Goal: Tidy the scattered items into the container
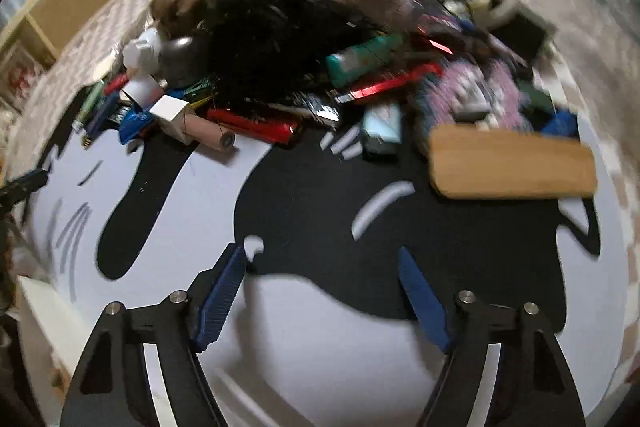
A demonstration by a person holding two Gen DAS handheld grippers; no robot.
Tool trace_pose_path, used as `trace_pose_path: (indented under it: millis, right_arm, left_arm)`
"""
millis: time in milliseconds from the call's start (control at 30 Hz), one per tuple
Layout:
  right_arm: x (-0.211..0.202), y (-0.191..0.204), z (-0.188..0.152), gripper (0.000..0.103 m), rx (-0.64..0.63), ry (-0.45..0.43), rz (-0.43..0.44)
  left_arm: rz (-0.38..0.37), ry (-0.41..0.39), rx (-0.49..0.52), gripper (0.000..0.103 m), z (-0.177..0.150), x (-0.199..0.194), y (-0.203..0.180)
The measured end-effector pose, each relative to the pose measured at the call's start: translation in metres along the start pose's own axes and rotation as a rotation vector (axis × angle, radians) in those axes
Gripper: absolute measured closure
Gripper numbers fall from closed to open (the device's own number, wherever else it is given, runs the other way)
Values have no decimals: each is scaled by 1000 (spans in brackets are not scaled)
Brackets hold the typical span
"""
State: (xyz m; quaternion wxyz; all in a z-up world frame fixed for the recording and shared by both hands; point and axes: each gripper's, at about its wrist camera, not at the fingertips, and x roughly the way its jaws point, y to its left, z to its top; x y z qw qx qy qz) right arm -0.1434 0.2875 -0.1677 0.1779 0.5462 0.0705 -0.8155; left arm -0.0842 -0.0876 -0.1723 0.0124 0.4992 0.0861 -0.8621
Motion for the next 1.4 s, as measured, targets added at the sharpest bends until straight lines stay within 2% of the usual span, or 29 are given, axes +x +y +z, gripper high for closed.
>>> trace_pose_path:
  millis: [33, 133, 433, 500, 633, 700, 800, 867, 1067, 1167, 1333, 1400]
  right_arm:
    - [3, 6, 5, 31, -24, 0, 2]
    - [10, 21, 18, 40, -83, 2, 5]
    - [27, 70, 51, 41, -257, -36, -19]
    - [27, 81, 53, 41, -314, -51, -41]
    - [27, 95, 56, 43, -374, -62, -29]
    - [28, 100, 57, 53, -397, -54, -21]
    - [30, 107, 57, 56, -415, -47, -30]
    - [31, 111, 58, 60, -423, -42, -24]
    - [36, 118, 55, 78, -455, -14, -10]
    - [36, 122, 51, 79, -468, -9, -18]
    - [31, 126, 38, 80, -501, 0, -9]
    - [29, 126, 35, 80, -509, 6, -8]
  left_arm:
    - [0, 1, 0, 3, 0, 1, 0]
    - [3, 2, 13, 3, -1, 4, -1]
    - [18, -4, 83, 3, -1, 12, -9]
    - [26, -3, 143, 3, 0, 16, -15]
    - [11, 7, 225, 3, 4, 23, -24]
    - [-10, 12, 234, 3, 11, 28, -27]
    - [-41, 22, 213, 6, 23, 36, -28]
    - [-49, 21, 217, 9, 29, 39, -30]
    - [-55, 11, 237, 9, 37, 47, -35]
    - [-63, -2, 227, 19, 41, 50, -35]
    - [-91, -24, 200, 21, 47, 52, -33]
    - [-90, -37, 206, 34, 47, 52, -34]
